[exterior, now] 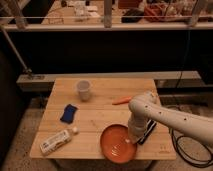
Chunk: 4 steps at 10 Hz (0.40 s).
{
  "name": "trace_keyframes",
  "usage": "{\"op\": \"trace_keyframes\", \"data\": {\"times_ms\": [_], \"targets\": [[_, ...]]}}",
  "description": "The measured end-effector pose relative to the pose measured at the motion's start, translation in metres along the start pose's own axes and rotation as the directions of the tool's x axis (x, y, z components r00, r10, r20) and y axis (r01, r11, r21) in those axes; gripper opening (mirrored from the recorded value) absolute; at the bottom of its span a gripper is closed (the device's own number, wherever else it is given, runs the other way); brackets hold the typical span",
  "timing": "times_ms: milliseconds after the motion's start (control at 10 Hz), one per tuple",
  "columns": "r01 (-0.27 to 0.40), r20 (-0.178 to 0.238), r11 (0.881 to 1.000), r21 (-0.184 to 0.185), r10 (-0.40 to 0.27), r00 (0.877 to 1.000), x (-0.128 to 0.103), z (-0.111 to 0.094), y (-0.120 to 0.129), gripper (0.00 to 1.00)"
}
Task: Push the ceramic bowl across the table
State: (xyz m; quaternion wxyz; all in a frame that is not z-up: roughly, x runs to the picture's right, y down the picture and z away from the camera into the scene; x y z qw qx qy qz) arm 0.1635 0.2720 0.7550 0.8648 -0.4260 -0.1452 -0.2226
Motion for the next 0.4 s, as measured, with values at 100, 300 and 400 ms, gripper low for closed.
{"op": "trace_keyframes", "data": {"times_ms": [100,300,400], "targets": [[0.001,0.001,1.000,0.000,-0.001,1.000,0.0010,-0.0001,-0.0016,0.01],[0.006,0.005,1.000,0.000,-0.006,1.000,0.0028,0.0010,-0.0002,0.01],[0.005,0.006,1.000,-0.001,-0.005,1.000,0.0046,0.0005,0.0005,0.01]]}}
